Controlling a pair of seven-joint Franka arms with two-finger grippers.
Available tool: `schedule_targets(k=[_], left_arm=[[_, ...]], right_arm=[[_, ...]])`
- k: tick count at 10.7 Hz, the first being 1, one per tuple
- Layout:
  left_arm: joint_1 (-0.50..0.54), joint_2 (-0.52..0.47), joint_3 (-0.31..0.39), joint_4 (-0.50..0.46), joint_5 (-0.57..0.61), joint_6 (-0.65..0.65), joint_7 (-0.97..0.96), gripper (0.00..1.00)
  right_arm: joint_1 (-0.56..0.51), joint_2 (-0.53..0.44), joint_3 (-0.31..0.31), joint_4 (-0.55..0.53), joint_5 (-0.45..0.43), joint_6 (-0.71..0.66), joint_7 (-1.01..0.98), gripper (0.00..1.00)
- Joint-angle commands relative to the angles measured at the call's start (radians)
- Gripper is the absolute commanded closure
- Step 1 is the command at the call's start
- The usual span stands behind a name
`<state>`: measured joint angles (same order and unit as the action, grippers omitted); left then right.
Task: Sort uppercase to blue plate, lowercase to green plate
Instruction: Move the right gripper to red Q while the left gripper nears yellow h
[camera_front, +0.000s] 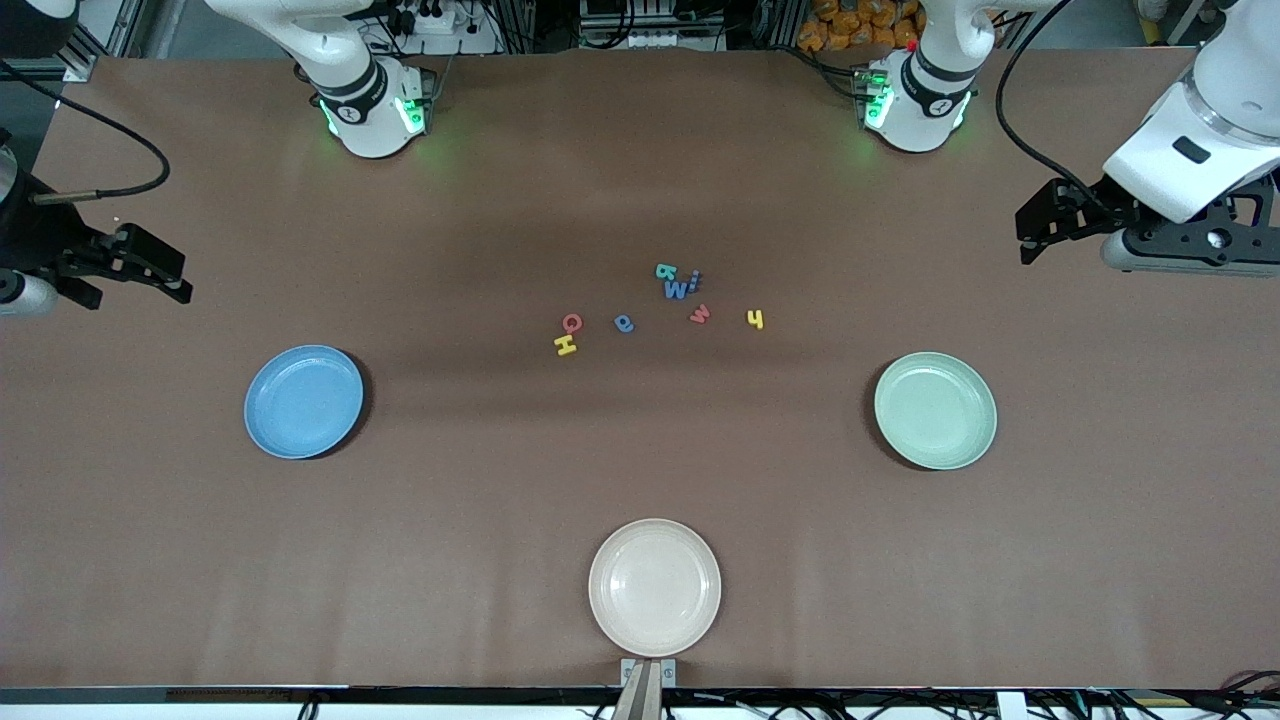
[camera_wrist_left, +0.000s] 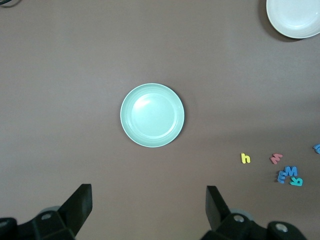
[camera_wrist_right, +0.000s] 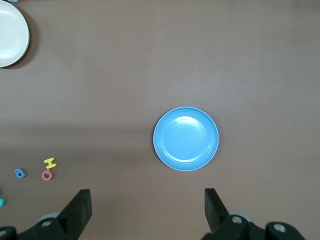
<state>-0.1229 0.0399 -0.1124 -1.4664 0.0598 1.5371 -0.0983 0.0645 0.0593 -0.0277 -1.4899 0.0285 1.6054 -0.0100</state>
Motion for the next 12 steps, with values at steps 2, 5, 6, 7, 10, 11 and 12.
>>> schedule_targets(k=[2, 5, 6, 7, 10, 11, 12], left_arm=[[0.005, -0.011, 0.003, 0.005, 0.008, -0.017, 0.019, 0.00], [0.000, -0.003, 0.002, -0.017, -0.073, -0.015, -0.009, 0.00], [-0.007, 0.006, -0.013, -0.034, -0.077, -0.011, -0.041, 0.00], [-0.008, 0.015, -0.029, -0.078, -0.081, 0.026, -0.044, 0.00], [-0.003, 0.023, -0.137, -0.254, -0.083, 0.223, -0.202, 0.00], [-0.001, 0.050, -0.156, -0.285, -0.081, 0.256, -0.213, 0.00], [-0.004, 0.061, -0.176, -0.343, -0.081, 0.315, -0.221, 0.00]], right_arm=[[0.009, 0.016, -0.011, 0.023, 0.007, -0.009, -0.005, 0.00], [0.008, 0.025, -0.009, 0.022, 0.017, -0.007, -0.004, 0.00], [0.011, 0.043, -0.008, 0.023, 0.021, -0.007, -0.002, 0.00], [0.023, 0.075, -0.005, 0.023, 0.021, 0.007, -0.001, 0.00], [0.165, 0.192, -0.006, 0.013, 0.018, 0.143, 0.220, 0.00], [0.222, 0.229, -0.006, 0.013, 0.013, 0.184, 0.334, 0.00], [0.274, 0.261, -0.006, 0.010, 0.013, 0.209, 0.434, 0.00]])
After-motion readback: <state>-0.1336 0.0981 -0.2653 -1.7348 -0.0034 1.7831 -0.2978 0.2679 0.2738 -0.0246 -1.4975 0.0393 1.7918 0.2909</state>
